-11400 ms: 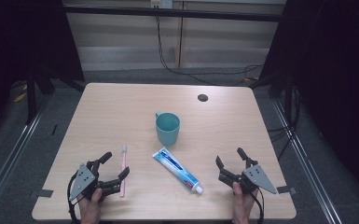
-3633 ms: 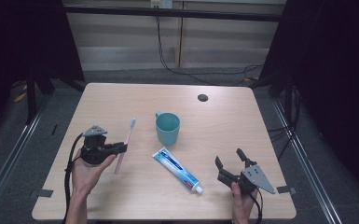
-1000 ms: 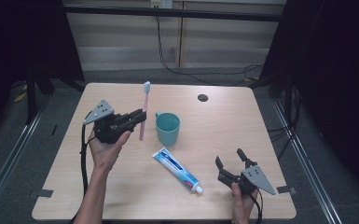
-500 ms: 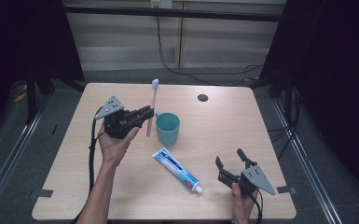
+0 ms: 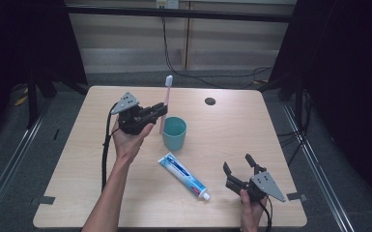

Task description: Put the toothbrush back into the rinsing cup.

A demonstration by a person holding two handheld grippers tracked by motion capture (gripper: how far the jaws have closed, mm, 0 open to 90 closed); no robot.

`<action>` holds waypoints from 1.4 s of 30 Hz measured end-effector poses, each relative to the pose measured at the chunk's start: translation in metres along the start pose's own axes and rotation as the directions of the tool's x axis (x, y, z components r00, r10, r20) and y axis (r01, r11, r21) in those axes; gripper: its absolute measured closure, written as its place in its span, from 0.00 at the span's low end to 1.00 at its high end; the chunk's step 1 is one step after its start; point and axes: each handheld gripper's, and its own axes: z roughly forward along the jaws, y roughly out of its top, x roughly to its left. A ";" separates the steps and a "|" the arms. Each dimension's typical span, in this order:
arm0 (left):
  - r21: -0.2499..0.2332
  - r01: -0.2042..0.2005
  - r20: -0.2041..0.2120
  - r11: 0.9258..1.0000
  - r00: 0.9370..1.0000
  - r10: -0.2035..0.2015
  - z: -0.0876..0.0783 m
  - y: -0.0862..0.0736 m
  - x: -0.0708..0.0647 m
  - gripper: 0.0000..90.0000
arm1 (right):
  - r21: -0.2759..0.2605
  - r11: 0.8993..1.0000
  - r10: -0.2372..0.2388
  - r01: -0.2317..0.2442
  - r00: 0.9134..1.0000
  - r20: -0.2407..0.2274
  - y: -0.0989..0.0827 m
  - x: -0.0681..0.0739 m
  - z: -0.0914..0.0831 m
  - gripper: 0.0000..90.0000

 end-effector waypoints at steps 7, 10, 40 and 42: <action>-0.014 0.018 -0.011 1.000 1.000 -0.018 0.016 0.001 0.003 0.88 | -0.001 1.000 -0.003 0.003 1.000 -0.003 0.000 0.000 0.000 0.17; -0.011 0.018 -0.008 1.000 1.000 -0.018 0.022 0.000 0.006 0.88 | -0.001 1.000 -0.002 0.002 1.000 -0.004 0.000 0.000 0.000 0.17; 0.072 0.053 -0.029 0.996 0.998 -0.051 0.030 -0.053 0.025 0.88 | -0.003 1.000 0.000 0.000 1.000 -0.007 0.000 0.000 0.000 0.17; 0.078 0.054 -0.027 0.995 0.998 -0.052 0.028 -0.056 0.026 0.88 | -0.002 1.000 0.000 0.000 1.000 -0.004 0.000 0.000 0.000 0.17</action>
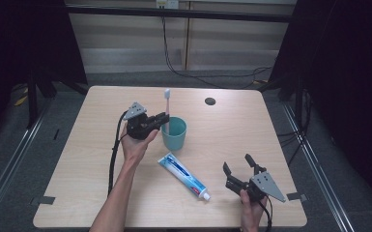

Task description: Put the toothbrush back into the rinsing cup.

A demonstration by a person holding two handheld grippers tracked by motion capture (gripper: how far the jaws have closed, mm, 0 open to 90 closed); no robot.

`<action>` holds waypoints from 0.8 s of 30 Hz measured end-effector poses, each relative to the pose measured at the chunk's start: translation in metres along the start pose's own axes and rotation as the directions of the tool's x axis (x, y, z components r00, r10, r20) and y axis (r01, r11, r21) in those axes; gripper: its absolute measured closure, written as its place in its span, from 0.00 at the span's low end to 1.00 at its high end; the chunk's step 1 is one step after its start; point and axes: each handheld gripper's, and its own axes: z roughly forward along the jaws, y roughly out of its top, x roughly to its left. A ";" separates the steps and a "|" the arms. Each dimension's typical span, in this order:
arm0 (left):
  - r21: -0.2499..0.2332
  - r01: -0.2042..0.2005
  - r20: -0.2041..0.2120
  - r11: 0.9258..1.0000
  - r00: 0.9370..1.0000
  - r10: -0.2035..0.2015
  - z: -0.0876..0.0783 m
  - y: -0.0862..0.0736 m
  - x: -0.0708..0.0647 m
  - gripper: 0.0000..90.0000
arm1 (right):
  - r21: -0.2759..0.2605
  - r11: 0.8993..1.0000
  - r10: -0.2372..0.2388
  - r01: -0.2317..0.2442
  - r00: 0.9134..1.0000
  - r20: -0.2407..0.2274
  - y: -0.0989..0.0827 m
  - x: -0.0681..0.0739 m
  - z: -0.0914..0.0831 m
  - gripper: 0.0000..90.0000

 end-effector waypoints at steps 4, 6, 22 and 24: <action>0.018 0.000 0.004 1.000 1.000 -0.001 -0.002 -0.005 0.003 0.87 | -0.001 1.000 0.000 0.000 1.000 -0.002 0.000 0.000 0.000 0.17; 0.032 0.001 0.001 0.999 1.000 -0.001 -0.002 -0.008 0.004 0.87 | -0.001 1.000 0.000 0.000 1.000 -0.001 0.000 0.000 0.000 0.17; 0.027 0.050 0.029 0.998 0.998 -0.051 -0.016 -0.013 0.013 0.73 | 0.001 1.000 0.001 -0.001 1.000 0.000 0.000 0.000 0.000 0.17; 0.018 0.047 0.048 0.999 0.998 -0.048 -0.021 -0.011 0.012 0.67 | 0.001 1.000 0.001 -0.001 1.000 0.000 0.000 0.000 0.000 0.17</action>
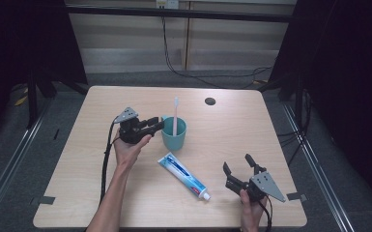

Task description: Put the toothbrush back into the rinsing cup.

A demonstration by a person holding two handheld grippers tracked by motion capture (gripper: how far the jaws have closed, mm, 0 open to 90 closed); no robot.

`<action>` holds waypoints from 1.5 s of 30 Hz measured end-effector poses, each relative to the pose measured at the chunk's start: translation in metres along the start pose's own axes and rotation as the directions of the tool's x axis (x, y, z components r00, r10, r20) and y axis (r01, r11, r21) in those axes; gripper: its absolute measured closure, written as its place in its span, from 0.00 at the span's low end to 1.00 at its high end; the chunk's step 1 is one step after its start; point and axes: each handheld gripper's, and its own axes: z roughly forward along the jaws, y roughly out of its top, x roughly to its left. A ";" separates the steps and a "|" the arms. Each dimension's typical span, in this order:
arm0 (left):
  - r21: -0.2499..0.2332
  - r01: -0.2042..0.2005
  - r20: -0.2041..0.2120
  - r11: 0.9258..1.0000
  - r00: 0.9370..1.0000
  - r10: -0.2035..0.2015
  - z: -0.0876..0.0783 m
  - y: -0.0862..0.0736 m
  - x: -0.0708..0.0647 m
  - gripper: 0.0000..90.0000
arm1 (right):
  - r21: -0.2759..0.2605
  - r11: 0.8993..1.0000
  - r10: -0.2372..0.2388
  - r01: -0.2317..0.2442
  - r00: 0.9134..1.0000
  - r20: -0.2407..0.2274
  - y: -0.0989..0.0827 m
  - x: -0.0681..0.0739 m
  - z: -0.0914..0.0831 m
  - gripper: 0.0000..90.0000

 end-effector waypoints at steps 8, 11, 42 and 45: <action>0.010 -0.009 -0.015 1.000 1.000 0.009 -0.014 -0.001 -0.001 0.47 | 0.000 1.000 0.000 0.000 1.000 0.002 0.000 0.000 0.000 0.17; 0.016 0.007 -0.002 1.000 1.000 -0.006 -0.018 -0.004 -0.002 0.38 | 0.000 1.000 0.001 -0.001 1.000 0.003 0.000 0.000 0.000 0.17; 0.049 -0.108 -0.112 0.993 0.987 0.113 -0.063 -0.064 -0.016 0.17 | 0.007 1.000 0.001 -0.001 1.000 0.013 0.000 0.000 0.001 0.17; 0.053 -0.113 -0.122 0.992 0.985 0.118 -0.069 -0.072 -0.017 0.18 | 0.009 1.000 0.000 0.000 1.000 0.019 0.000 0.000 0.001 0.17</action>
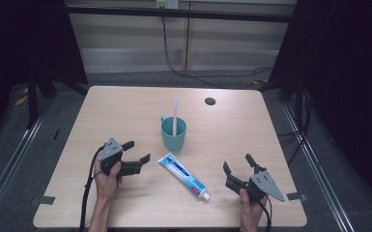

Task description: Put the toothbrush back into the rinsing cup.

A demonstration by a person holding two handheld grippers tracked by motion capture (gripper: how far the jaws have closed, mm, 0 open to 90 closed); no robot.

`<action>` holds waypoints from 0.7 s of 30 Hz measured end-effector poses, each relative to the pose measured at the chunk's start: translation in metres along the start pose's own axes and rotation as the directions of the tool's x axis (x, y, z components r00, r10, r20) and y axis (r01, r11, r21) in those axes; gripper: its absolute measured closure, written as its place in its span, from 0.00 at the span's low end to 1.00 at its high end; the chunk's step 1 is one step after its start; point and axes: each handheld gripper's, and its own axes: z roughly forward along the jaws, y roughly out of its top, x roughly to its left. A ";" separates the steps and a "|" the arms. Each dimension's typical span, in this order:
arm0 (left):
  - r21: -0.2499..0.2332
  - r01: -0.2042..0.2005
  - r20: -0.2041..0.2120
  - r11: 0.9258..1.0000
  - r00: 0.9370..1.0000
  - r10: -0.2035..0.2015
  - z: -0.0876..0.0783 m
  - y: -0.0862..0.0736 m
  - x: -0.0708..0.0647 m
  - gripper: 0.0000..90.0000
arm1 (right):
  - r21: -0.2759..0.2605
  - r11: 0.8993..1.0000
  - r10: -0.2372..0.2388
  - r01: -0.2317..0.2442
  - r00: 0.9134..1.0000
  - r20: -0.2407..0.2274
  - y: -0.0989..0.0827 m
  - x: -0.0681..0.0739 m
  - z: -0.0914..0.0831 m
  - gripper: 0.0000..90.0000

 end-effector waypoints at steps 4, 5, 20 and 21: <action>-0.016 0.031 -0.003 0.999 1.000 -0.031 -0.011 -0.012 -0.001 0.17 | -0.001 1.000 -0.003 0.003 1.000 0.000 0.000 0.000 0.000 0.17; -0.026 0.027 -0.014 0.999 1.000 -0.028 -0.014 -0.015 -0.003 0.18 | -0.001 1.000 -0.004 0.004 1.000 -0.001 0.000 0.000 0.000 0.16; -0.161 -0.018 -0.107 0.987 0.994 0.001 -0.046 -0.039 -0.019 0.17 | 0.036 0.999 0.004 -0.004 1.000 -0.008 0.001 -0.001 0.004 0.15; -0.181 -0.022 -0.108 0.983 0.994 0.002 -0.047 -0.040 -0.020 0.17 | 0.045 0.999 0.002 -0.002 1.000 -0.007 0.002 -0.001 0.005 0.15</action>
